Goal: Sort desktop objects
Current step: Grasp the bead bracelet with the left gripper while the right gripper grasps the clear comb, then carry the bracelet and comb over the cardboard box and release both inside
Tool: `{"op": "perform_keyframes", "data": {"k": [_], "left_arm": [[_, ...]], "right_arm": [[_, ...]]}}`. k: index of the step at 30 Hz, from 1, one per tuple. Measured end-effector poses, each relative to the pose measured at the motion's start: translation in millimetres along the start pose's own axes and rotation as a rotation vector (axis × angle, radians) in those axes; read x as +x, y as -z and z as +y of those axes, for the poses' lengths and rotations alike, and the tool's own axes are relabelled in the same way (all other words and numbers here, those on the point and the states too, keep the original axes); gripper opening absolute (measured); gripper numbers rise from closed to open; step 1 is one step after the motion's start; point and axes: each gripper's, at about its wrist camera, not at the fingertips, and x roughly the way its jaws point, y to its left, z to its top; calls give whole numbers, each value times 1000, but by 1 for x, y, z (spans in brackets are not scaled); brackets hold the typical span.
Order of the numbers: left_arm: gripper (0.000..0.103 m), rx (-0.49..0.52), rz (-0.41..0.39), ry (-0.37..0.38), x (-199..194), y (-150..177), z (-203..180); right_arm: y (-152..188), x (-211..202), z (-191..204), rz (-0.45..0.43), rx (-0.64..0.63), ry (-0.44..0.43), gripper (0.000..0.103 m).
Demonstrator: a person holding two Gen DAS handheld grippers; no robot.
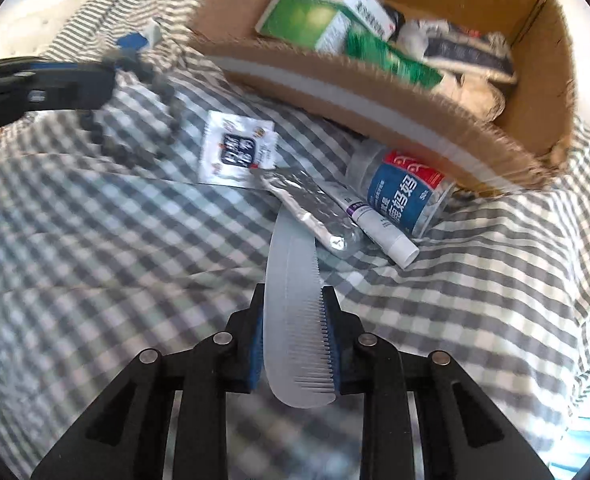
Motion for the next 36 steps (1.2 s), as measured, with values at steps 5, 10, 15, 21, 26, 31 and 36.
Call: {"op": "perform_keyframes", "data": {"k": [5, 10, 15, 21, 26, 31, 36], "left_arm": [[11, 14, -33, -7, -13, -3, -6], [11, 26, -65, -12, -25, -7, -12], [11, 31, -83, -21, -32, -10, -15], [11, 32, -92, -36, -36, -14, -15], [11, 38, -105, -39, -39, -21, -15], [11, 61, -126, -47, -43, -37, -20], [11, 85, -173, -67, -51, -68, -27]], "right_arm": [[14, -32, 1, -45, 7, 6, 11], [18, -55, 2, -88, -24, 24, 9], [16, -63, -1, -117, -22, 18, 4], [12, -80, -2, -194, 1, -5, 3], [3, -104, -13, -282, 35, -8, 3], [-11, -132, -24, -367, 58, -1, 3], [-34, -167, -34, -484, -19, -7, 2]]}}
